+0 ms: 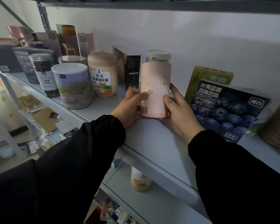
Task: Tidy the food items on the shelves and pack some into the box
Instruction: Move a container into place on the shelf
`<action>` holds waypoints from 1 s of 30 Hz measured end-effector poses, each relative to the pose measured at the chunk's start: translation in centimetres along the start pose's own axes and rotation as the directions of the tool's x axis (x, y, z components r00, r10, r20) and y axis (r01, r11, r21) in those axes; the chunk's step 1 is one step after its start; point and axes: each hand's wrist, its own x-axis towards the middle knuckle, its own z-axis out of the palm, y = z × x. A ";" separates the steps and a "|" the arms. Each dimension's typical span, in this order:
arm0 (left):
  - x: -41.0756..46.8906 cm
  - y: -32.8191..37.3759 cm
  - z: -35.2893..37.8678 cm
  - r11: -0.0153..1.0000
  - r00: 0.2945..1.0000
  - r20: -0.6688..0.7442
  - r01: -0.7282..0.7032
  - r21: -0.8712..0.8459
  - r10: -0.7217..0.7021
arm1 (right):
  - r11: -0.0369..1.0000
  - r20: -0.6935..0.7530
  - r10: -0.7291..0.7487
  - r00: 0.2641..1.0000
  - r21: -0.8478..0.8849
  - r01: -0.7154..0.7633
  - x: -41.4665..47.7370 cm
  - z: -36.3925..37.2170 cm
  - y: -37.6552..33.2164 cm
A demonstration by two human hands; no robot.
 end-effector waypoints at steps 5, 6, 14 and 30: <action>0.0 0.0 -0.1 1.000 1.000 -0.013 -0.002 0.025 0.002 | 0.999 -0.046 -0.023 0.999 -0.032 0.022 -0.1 -0.1 -0.2; 0.0 0.0 -0.1 1.000 1.000 -0.016 -0.001 0.024 0.002 | 0.999 -0.053 -0.027 0.998 -0.040 0.025 -0.1 -0.1 -0.3; 0.4 -0.3 -0.5 0.999 1.000 -0.012 0.000 0.032 0.001 | 0.995 -0.115 -0.055 0.992 -0.089 0.045 -0.1 -0.3 -0.8; 0.5 -0.6 -0.6 0.996 0.999 0.016 -0.049 0.073 0.048 | 0.993 -0.001 -0.042 0.999 -0.108 0.042 -0.7 0.2 -0.8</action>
